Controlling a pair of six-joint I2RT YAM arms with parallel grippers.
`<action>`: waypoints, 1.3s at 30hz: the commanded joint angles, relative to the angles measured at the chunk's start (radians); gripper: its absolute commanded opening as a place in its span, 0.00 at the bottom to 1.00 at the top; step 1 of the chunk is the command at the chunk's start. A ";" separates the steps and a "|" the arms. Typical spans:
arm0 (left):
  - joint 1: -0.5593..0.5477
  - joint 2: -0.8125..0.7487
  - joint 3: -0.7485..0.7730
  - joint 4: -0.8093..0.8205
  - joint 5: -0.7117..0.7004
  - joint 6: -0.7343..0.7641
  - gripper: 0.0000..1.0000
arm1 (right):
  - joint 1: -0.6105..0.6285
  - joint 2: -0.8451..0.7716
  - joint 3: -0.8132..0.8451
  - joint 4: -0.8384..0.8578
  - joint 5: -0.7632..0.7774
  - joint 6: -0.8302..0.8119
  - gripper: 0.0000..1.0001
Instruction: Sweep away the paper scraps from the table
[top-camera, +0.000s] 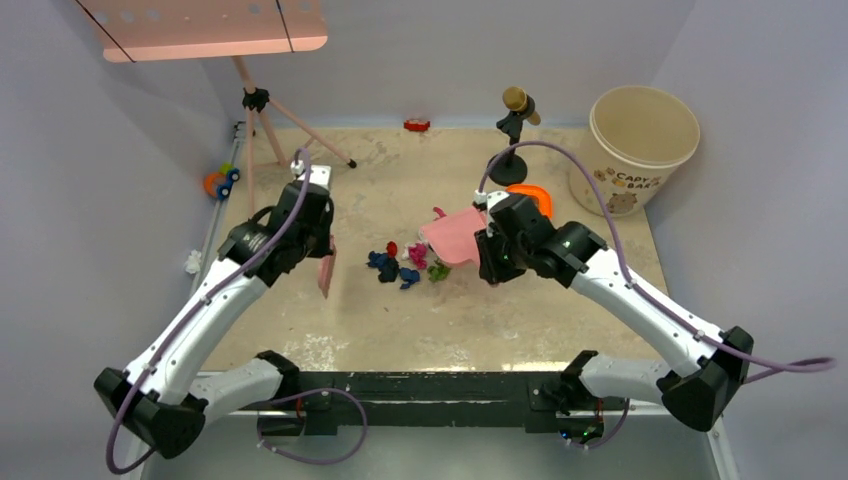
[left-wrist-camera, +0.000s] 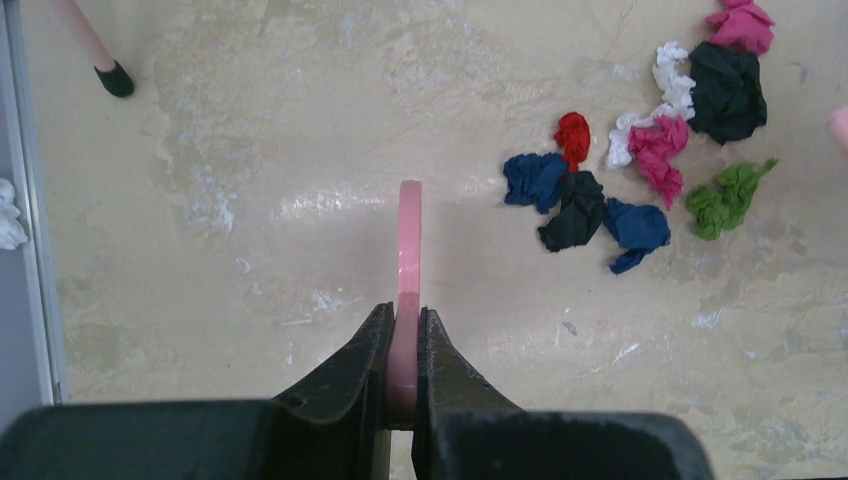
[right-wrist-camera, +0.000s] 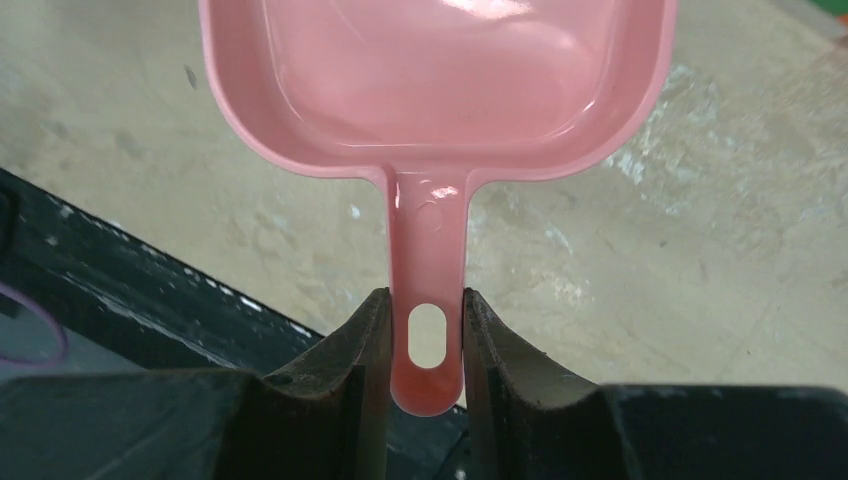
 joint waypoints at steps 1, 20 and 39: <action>0.001 0.136 0.155 -0.034 -0.032 0.055 0.00 | 0.086 0.031 0.029 -0.128 0.119 -0.018 0.00; -0.004 0.484 0.440 0.021 0.113 0.237 0.00 | 0.309 0.219 0.035 -0.179 0.006 -0.010 0.00; -0.030 0.700 0.507 0.033 0.125 0.293 0.00 | 0.330 0.200 -0.151 -0.027 -0.081 0.106 0.00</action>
